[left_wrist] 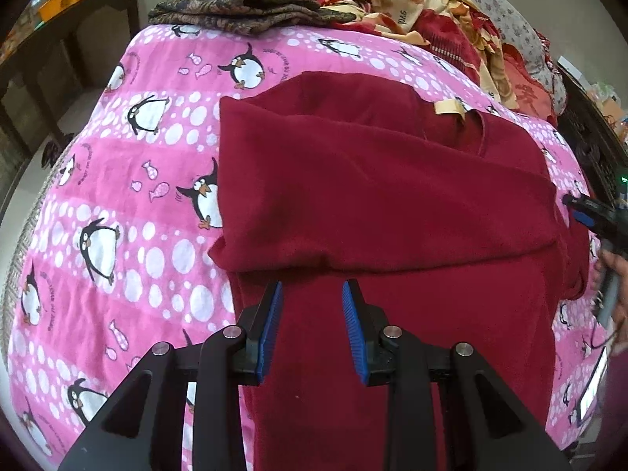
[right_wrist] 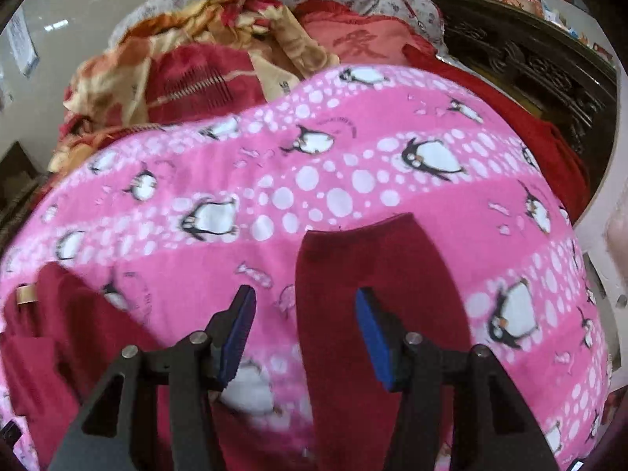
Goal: Fold small clothes
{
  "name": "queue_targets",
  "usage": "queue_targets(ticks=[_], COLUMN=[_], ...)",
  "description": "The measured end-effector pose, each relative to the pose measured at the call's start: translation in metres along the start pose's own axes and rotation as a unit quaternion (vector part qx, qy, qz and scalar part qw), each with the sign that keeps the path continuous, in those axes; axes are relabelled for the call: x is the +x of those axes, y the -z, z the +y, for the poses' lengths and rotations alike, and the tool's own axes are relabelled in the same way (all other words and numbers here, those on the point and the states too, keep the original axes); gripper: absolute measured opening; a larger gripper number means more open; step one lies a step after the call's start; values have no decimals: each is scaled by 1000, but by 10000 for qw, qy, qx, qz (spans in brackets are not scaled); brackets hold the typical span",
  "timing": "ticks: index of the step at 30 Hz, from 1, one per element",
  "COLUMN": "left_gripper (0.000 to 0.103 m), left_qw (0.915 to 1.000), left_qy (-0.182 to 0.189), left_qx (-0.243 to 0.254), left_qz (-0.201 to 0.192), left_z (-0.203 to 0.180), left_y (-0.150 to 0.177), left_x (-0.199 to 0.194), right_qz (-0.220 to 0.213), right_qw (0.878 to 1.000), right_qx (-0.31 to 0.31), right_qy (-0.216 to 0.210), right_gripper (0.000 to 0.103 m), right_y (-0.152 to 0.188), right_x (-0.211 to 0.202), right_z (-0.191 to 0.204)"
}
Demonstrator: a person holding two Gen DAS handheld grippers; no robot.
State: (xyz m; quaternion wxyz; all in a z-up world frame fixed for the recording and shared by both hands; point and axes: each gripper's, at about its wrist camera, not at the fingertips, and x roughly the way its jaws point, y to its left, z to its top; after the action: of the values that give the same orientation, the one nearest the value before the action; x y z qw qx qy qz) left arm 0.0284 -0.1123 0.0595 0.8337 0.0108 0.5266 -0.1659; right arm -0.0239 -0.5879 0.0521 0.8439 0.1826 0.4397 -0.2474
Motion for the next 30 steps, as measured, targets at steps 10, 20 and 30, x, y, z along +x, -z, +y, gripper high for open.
queue_targets(ticks=[10,20,30], left_gripper=[11,11,11], left_qw=[9998,9989,9972], left_qy=[-116,-81,-76], left_qx=[-90,-181,-337], left_qz=[-118,-426,-661], left_z=[19,29,52], left_y=[2,-1,0], left_x=[-10,-38,-65], right_qz=[-630,-1694,-1579], right_qw=[9933,9502,8760], right_qx=[319,-1097,-2590], right_qy=[-917,-2376,-3750], right_gripper=[5,5,5], right_y=[-12,-21,-15], right_x=[-71,-246,-314], right_z=[-65,-28,112])
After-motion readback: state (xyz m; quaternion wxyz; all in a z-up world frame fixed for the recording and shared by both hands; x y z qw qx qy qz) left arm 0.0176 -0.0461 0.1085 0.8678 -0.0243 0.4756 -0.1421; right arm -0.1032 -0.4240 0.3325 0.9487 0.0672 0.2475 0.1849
